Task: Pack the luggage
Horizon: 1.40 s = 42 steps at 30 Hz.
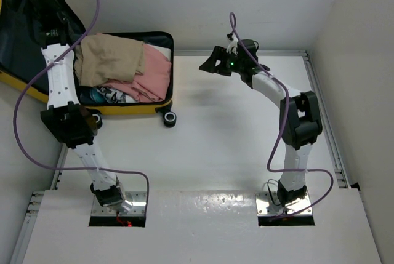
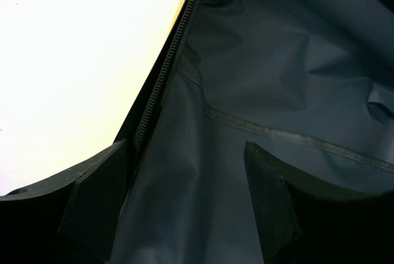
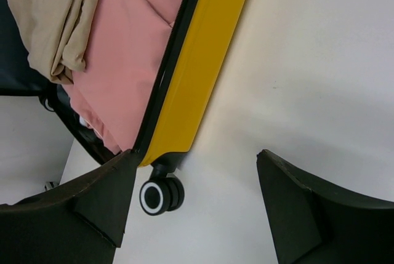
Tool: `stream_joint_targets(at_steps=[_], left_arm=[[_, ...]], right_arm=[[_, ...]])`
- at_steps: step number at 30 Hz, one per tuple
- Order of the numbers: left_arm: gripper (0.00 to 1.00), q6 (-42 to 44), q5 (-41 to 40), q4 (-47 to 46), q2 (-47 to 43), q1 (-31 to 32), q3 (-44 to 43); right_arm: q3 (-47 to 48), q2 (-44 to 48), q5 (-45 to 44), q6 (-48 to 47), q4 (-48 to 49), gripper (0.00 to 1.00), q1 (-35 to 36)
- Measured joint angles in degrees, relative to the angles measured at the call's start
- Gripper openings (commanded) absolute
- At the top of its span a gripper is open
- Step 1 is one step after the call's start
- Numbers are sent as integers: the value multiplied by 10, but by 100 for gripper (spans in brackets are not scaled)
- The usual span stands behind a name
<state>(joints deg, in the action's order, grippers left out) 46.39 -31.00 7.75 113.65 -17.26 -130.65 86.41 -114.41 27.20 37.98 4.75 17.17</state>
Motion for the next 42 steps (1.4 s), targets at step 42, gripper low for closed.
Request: stream_joint_targets(at_steps=[42], left_arm=[[99, 103, 47, 19, -59, 26, 38]], right_arm=[[6, -14, -4, -1, -7, 77, 26]])
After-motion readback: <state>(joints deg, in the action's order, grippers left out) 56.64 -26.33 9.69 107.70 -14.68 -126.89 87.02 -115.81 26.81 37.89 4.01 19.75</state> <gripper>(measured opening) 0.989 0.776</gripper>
